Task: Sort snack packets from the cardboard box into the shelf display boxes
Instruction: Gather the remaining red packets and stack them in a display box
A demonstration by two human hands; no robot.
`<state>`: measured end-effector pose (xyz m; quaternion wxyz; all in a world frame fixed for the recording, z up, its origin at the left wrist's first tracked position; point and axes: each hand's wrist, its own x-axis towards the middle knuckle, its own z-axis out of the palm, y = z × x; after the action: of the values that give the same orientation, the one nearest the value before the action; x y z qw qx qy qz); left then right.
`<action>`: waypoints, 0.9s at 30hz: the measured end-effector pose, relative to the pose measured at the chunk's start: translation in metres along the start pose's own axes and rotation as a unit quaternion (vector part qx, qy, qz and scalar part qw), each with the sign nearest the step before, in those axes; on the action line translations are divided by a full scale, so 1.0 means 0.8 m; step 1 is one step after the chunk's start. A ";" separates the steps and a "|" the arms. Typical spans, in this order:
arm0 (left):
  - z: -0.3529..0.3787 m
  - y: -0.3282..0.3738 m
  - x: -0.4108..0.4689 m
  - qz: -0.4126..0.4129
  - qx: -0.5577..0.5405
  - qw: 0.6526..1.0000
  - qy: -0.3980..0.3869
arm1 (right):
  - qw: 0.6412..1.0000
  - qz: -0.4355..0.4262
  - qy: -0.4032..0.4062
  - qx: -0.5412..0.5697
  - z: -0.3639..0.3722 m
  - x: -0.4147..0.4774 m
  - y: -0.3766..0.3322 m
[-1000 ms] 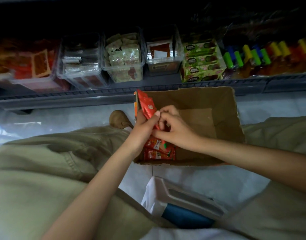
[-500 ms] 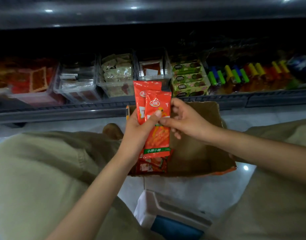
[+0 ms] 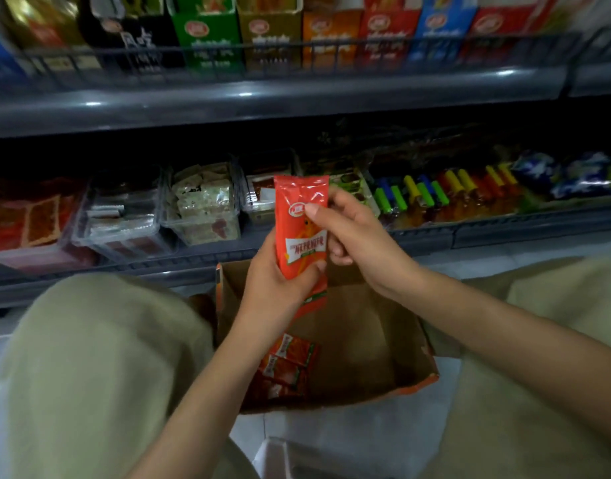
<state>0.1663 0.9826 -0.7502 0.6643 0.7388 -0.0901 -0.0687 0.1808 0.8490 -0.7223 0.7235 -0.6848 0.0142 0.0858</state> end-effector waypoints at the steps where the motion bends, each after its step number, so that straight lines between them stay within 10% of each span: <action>1: 0.006 0.003 0.002 0.006 -0.001 1.000 -0.004 | 1.000 -0.006 0.002 0.001 -0.006 0.001 -0.007; 17: 0.060 0.113 0.083 0.146 0.109 0.981 -0.059 | 0.980 -0.160 0.071 0.092 -0.102 0.017 -0.121; 27: 0.092 0.225 0.172 0.293 0.214 0.931 -0.030 | 0.961 -0.254 0.018 -0.106 -0.184 0.031 -0.220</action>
<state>0.2767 0.8623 -0.5771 0.4778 0.8020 -0.3351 0.1277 0.2446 0.6972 -0.5608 0.6443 -0.7400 -0.1569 -0.1123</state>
